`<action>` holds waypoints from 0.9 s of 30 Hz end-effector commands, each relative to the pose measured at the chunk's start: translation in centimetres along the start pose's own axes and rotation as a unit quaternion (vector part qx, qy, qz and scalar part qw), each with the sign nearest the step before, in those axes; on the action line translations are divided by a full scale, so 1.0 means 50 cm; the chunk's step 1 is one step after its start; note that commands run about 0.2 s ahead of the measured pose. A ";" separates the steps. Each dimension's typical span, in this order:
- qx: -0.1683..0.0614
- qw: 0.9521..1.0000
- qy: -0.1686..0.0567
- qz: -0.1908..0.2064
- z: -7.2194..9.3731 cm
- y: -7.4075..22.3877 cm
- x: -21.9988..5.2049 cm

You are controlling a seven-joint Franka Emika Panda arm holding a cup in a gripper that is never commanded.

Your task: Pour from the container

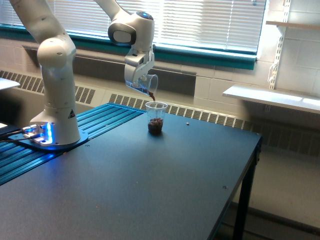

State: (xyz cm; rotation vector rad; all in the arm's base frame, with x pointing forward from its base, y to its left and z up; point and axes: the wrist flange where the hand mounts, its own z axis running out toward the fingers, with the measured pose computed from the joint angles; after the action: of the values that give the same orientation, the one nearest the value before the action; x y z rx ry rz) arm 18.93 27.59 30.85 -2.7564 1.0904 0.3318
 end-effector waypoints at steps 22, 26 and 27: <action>-0.008 1.000 -0.013 0.007 0.005 0.005 0.025; -0.009 1.000 -0.015 0.008 0.006 0.006 0.030; -0.010 1.000 -0.015 0.008 0.006 0.006 0.031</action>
State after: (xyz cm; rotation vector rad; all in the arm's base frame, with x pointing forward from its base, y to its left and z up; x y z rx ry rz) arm 19.71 26.65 30.43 -2.7447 1.1169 0.3666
